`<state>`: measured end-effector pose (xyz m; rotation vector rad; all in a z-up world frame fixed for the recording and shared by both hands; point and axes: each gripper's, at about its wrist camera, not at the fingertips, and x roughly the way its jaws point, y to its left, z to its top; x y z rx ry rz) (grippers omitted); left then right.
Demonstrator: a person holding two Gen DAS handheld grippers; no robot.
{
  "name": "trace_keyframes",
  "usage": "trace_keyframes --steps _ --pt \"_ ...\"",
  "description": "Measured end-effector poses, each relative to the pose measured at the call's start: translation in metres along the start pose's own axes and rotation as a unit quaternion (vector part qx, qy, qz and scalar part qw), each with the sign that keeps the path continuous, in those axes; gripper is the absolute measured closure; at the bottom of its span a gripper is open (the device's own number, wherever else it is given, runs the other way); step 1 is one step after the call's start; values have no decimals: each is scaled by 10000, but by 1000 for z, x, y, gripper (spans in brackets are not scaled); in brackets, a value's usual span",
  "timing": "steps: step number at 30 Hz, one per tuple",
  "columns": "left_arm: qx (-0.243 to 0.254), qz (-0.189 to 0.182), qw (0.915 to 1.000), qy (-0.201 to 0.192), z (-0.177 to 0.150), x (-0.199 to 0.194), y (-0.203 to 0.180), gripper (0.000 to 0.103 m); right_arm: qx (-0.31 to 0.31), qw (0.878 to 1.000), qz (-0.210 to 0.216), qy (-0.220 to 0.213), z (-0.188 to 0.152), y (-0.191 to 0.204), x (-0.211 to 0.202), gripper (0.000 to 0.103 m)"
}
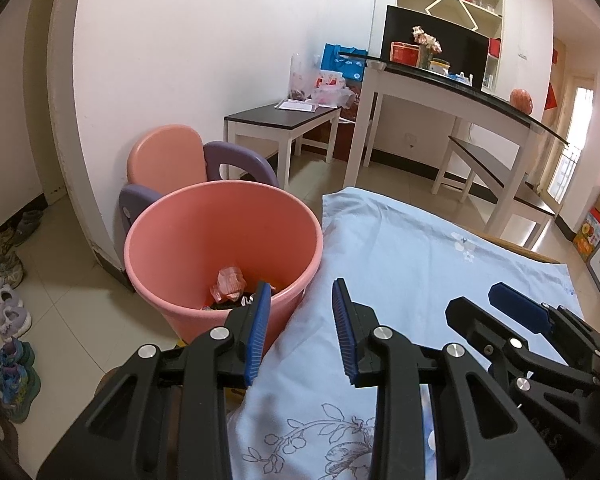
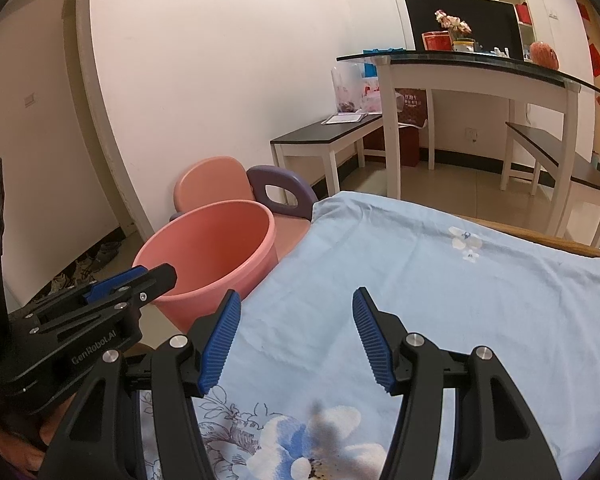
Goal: Collect trash
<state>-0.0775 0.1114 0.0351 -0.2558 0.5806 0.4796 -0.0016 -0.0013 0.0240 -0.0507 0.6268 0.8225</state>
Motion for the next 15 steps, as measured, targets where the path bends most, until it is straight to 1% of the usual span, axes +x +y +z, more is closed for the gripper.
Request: trace_keyframes --steps 8,15 --pt "48 59 10000 -12 -6 -4 1 71 66 10000 -22 13 0 -5 0 45" --pt "198 -34 9998 71 -12 -9 0 71 152 9999 -64 28 -1 -11 -2 45"
